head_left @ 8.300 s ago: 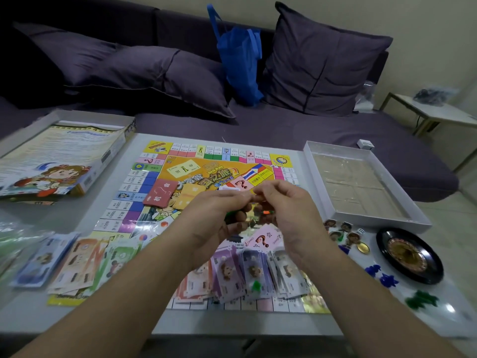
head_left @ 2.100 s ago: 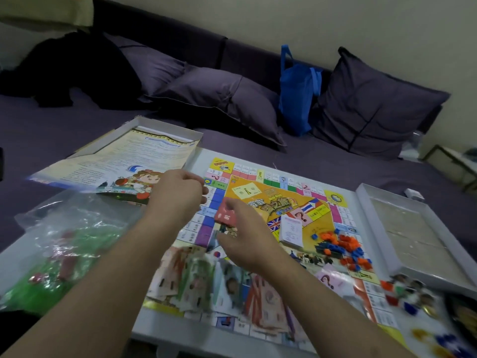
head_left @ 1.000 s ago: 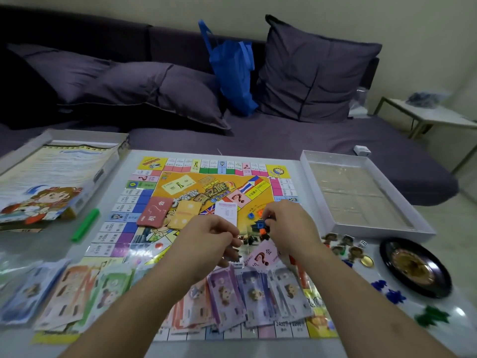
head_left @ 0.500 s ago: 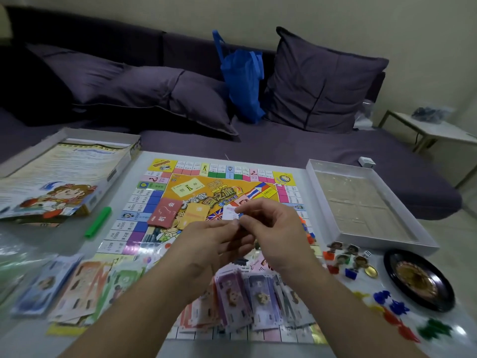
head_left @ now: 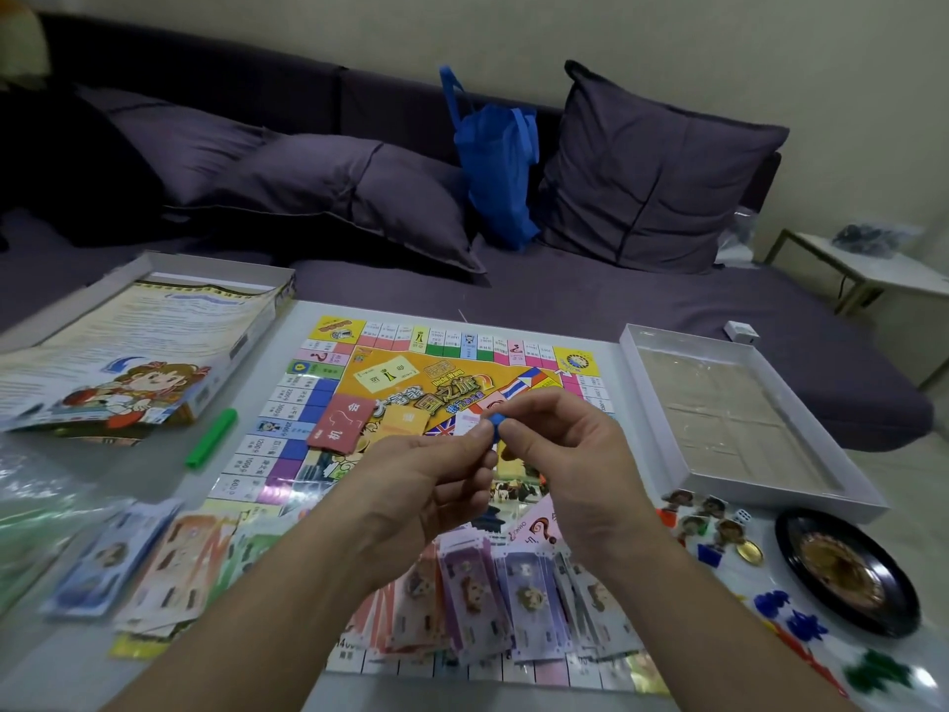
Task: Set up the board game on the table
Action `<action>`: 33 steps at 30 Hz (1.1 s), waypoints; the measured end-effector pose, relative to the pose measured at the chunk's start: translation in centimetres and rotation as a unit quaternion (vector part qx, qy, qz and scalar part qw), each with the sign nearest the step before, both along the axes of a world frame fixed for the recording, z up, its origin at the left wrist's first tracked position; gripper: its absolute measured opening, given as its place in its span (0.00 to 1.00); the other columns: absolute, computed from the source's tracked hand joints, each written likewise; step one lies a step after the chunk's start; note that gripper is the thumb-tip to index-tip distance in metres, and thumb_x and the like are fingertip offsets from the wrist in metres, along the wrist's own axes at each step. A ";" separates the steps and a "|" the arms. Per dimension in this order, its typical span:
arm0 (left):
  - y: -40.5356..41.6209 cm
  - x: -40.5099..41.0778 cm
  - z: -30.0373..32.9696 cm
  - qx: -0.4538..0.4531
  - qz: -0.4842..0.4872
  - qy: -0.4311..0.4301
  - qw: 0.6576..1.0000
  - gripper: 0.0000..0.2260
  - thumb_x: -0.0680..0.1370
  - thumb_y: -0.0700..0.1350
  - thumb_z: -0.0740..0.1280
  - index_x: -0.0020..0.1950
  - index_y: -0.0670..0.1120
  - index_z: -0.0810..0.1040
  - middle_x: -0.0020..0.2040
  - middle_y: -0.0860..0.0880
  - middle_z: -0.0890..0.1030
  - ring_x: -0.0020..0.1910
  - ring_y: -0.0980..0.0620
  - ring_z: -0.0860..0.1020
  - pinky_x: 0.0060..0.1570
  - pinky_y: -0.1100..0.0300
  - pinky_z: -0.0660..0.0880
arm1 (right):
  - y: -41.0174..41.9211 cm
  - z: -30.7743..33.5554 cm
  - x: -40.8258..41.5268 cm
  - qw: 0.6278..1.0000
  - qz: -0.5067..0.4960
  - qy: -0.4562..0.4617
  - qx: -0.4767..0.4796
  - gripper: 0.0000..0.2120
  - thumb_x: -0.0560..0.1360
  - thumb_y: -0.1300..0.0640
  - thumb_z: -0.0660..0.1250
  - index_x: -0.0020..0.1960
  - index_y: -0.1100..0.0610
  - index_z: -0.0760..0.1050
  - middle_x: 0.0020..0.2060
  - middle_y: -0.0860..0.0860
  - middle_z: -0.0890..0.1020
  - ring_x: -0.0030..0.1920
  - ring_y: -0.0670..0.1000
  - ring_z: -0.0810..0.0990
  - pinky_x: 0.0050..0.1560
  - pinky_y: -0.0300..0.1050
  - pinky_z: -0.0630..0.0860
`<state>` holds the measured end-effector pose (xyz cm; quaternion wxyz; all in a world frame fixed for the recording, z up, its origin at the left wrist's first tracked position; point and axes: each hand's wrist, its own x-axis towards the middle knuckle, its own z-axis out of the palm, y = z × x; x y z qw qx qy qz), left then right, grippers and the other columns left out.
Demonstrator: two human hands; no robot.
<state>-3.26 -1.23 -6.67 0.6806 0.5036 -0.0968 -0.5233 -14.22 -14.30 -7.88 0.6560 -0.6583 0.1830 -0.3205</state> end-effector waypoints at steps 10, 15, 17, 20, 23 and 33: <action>-0.2 -0.4 0.1 -0.017 0.035 0.088 0.995 0.10 0.75 0.43 0.75 0.45 0.35 0.84 0.37 0.44 0.80 0.30 0.53 0.77 0.31 0.62 0.80 | 0.2 0.3 -0.1 0.998 0.015 -0.004 -0.059 0.05 0.75 0.70 0.75 0.48 0.62 0.83 0.44 0.58 0.87 0.50 0.59 0.87 0.56 0.53 0.84; -0.2 -0.7 0.0 -0.013 0.044 0.066 0.997 0.17 0.72 0.45 0.75 0.54 0.34 0.85 0.36 0.44 0.81 0.29 0.53 0.79 0.37 0.59 0.81 | 0.2 0.8 -0.6 0.985 0.031 0.027 -0.167 0.09 0.75 0.68 0.76 0.51 0.57 0.82 0.47 0.53 0.87 0.51 0.55 0.87 0.54 0.55 0.85; -0.2 -0.9 0.0 -0.018 0.050 0.061 0.997 0.18 0.74 0.44 0.74 0.58 0.33 0.83 0.32 0.46 0.80 0.26 0.54 0.78 0.43 0.56 0.78 | 0.4 0.9 -0.8 0.977 0.030 0.038 -0.208 0.10 0.74 0.66 0.77 0.51 0.55 0.81 0.47 0.50 0.86 0.51 0.55 0.86 0.53 0.54 0.85; -0.2 -1.1 0.1 -0.031 0.054 0.066 0.996 0.14 0.78 0.41 0.72 0.58 0.32 0.82 0.29 0.47 0.79 0.24 0.54 0.77 0.40 0.59 0.78 | 0.6 0.8 -0.9 0.957 -0.005 0.063 -0.284 0.09 0.75 0.62 0.78 0.51 0.53 0.81 0.46 0.45 0.84 0.49 0.50 0.85 0.50 0.50 0.85; -0.3 -0.7 -0.1 -0.030 0.062 0.066 0.995 0.14 0.76 0.40 0.74 0.56 0.32 0.83 0.35 0.44 0.81 0.31 0.52 0.81 0.35 0.62 0.81 | 0.6 0.7 -1.0 0.933 -0.034 0.080 -0.348 0.07 0.75 0.59 0.78 0.50 0.52 0.81 0.45 0.42 0.84 0.48 0.47 0.84 0.48 0.48 0.84; -0.3 -0.3 -0.8 -0.017 0.109 0.084 0.990 0.13 0.73 0.41 0.77 0.51 0.32 0.84 0.30 0.46 0.79 0.28 0.52 0.79 0.31 0.63 0.80 | 1.2 0.1 -0.2 0.882 -0.078 0.050 -0.461 0.03 0.76 0.59 0.76 0.49 0.57 0.83 0.43 0.47 0.85 0.46 0.46 0.82 0.47 0.46 0.81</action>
